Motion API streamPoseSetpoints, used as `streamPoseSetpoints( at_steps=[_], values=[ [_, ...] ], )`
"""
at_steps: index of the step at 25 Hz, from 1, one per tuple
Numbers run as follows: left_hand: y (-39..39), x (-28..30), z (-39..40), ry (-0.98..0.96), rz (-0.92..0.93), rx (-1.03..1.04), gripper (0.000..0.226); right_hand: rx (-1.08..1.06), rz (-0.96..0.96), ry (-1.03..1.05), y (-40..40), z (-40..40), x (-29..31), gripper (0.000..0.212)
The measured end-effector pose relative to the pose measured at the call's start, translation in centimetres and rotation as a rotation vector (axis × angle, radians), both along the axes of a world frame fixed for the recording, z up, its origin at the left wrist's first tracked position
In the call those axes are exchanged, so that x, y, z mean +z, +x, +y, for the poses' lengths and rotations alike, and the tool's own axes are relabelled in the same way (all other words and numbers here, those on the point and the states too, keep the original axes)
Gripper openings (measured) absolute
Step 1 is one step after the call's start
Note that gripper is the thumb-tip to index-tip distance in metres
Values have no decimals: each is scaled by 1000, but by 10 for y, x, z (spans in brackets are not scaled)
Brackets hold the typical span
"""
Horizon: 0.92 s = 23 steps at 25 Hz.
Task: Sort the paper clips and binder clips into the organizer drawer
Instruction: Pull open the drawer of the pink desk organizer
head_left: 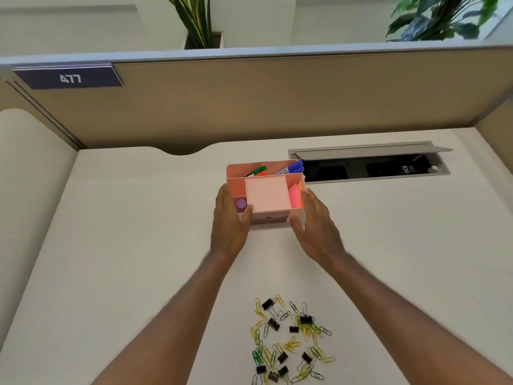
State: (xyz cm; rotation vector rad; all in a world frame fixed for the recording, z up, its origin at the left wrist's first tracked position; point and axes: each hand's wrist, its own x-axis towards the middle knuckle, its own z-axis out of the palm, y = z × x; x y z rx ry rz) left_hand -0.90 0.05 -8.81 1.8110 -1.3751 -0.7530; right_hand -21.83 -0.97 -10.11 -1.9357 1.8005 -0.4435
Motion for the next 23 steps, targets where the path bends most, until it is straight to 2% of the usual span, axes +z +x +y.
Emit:
streamPoseSetpoints(
  at_steps=[4,7,9,11,14,17,20,23],
  values=[
    [-1,-8,1,45,134,25,67,-31,-109,-2,3,-1,-10,68],
    [0,-13,1,51,224,68,69,-90,-333,-10,10,1,-10,63],
    [1,-11,3,79,278,103,73,-255,-562,24,18,6,-7,60],
    [1,-8,5,106,314,121,74,-516,-791,110,27,14,-2,57],
    [1,-8,8,95,338,116,72,-830,-1184,383,41,24,-6,48],
    [3,-11,9,97,330,109,71,-812,-1357,672,57,29,-7,30],
    [6,-15,8,103,318,102,74,-763,-1467,736,69,26,1,16],
    [5,-16,8,106,326,106,75,-800,-1551,740,75,18,8,13]
  ],
)
